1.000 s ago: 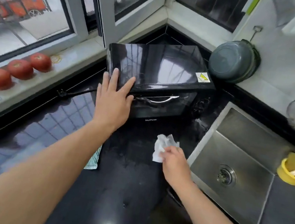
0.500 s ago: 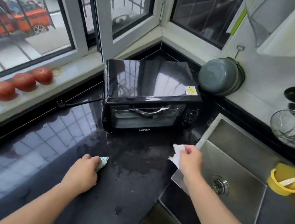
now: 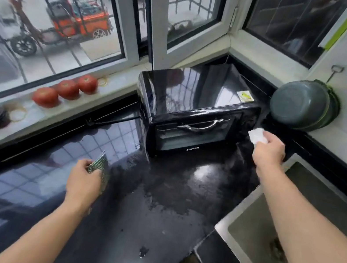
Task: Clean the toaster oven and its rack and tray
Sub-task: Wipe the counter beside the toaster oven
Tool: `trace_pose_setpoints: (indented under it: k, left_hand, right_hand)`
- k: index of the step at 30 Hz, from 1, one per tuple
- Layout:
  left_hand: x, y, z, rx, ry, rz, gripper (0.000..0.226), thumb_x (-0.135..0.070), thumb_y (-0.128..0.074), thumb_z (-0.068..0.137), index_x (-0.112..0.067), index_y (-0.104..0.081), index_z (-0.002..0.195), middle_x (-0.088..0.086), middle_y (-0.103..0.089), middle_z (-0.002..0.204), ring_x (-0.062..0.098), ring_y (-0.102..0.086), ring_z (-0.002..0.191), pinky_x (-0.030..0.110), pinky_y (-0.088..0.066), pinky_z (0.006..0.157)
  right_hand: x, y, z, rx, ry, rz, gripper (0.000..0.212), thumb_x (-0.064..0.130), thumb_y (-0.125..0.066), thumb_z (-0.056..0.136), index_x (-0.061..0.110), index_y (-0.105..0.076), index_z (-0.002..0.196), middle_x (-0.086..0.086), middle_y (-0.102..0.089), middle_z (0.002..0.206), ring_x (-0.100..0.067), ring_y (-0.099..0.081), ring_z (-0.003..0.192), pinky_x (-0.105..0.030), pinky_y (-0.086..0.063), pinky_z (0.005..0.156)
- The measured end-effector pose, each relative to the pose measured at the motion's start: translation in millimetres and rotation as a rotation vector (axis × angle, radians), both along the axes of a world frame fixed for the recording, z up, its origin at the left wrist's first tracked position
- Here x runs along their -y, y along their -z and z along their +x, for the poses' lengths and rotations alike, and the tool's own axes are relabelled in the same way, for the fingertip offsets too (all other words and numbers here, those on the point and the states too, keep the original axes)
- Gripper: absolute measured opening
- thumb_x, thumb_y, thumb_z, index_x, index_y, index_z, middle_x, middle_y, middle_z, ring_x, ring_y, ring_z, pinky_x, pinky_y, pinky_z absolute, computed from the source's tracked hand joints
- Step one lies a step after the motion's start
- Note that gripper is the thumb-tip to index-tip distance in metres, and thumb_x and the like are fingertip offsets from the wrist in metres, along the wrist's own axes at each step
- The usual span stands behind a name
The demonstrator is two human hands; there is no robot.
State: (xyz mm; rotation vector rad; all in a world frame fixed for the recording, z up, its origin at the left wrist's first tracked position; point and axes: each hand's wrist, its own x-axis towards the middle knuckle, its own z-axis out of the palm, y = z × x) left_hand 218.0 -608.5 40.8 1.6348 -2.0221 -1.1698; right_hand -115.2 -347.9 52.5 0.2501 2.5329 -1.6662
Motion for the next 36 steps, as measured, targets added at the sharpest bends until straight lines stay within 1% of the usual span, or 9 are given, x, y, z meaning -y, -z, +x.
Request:
trace_pose_setpoints:
  k: [2,6,10,14,22,28,30,33,36]
  left_hand:
    - [2,5,7,-0.064,-0.081,0.054,0.011,-0.009,-0.057,0.092,-0.019,-0.06,0.096,0.005,-0.065,0.084,0.035,-0.064,0.083,0.041,-0.05,0.068]
    - [4,20,39,-0.145,-0.227,0.182,0.014,-0.014,-0.058,0.084,-0.022,-0.063,0.094,0.012,-0.071,0.091,0.033,-0.065,0.081,0.057,-0.055,0.082]
    - [5,19,69,-0.228,-0.305,0.202,0.021,0.002,-0.056,0.092,-0.017,-0.064,0.097,0.012,-0.069,0.089,0.026,-0.06,0.076,0.04,-0.047,0.072]
    - [17,24,96,-0.258,-0.319,0.211,0.027,0.006,-0.056,0.093,-0.018,-0.067,0.096,0.008,-0.07,0.087,0.023,-0.061,0.075,0.039,-0.048,0.073]
    - [44,24,131,-0.249,-0.246,0.255,0.032,0.012,-0.056,0.089,-0.015,-0.069,0.099,0.005,-0.073,0.085,0.017,-0.064,0.072,0.035,-0.05,0.067]
    - [37,28,123,-0.29,-0.266,0.385,0.031,0.011,-0.054,0.09,-0.014,-0.068,0.102,0.01,-0.074,0.093,0.025,-0.067,0.082,0.043,-0.054,0.077]
    - [28,24,111,-0.304,-0.233,0.427,0.032,0.011,-0.053,0.09,-0.013,-0.069,0.103,0.012,-0.075,0.094,0.025,-0.068,0.081,0.044,-0.055,0.078]
    - [19,24,97,-0.305,-0.213,0.436,0.031,0.011,-0.053,0.09,-0.011,-0.068,0.103,0.011,-0.075,0.092,0.025,-0.068,0.078,0.043,-0.055,0.074]
    - [2,24,85,-0.295,-0.229,0.441,0.029,0.01,-0.054,0.09,-0.011,-0.068,0.104,0.016,-0.073,0.097,0.027,-0.067,0.081,0.047,-0.055,0.076]
  right_hand:
    - [-19,32,11,-0.01,-0.012,0.298,0.04,0.004,-0.042,0.092,0.01,-0.063,0.125,-0.016,-0.06,0.128,-0.036,-0.054,0.119,-0.037,-0.044,0.095]
    - [-2,104,63,-0.103,-0.558,0.77,0.048,0.026,-0.022,0.092,0.003,-0.056,0.118,-0.019,-0.047,0.133,-0.037,-0.036,0.13,-0.04,-0.032,0.1]
    - [93,130,162,-0.21,-0.998,0.778,0.069,0.042,-0.016,0.096,0.005,-0.017,0.155,-0.011,-0.004,0.165,-0.026,0.001,0.152,-0.042,-0.006,0.123]
    - [182,122,229,-0.383,-1.394,0.656,0.068,0.043,-0.027,0.099,0.009,-0.013,0.156,-0.007,-0.004,0.165,-0.024,0.0,0.152,-0.041,-0.003,0.124]
    - [256,125,182,-0.262,-1.181,0.78,0.054,0.039,-0.018,0.101,0.026,-0.017,0.154,0.001,0.002,0.165,-0.028,0.011,0.15,-0.044,0.006,0.122]
    - [134,110,312,-0.46,-1.712,0.714,0.061,0.049,-0.032,0.1,0.019,-0.027,0.153,0.0,-0.021,0.162,-0.03,-0.021,0.144,-0.043,-0.006,0.121]
    - [122,113,263,-0.499,-1.583,0.808,0.062,0.05,-0.029,0.099,0.021,-0.028,0.154,-0.001,-0.024,0.161,-0.029,-0.028,0.142,-0.044,-0.008,0.121]
    - [108,111,161,-0.283,-1.26,0.95,0.064,0.053,-0.016,0.099,0.027,-0.011,0.158,0.006,-0.002,0.166,-0.023,0.002,0.152,-0.046,-0.001,0.123]
    - [100,110,195,-0.34,-1.231,0.855,0.059,0.049,-0.027,0.1,0.025,-0.021,0.153,0.006,-0.011,0.163,-0.026,-0.003,0.15,-0.051,-0.01,0.121]
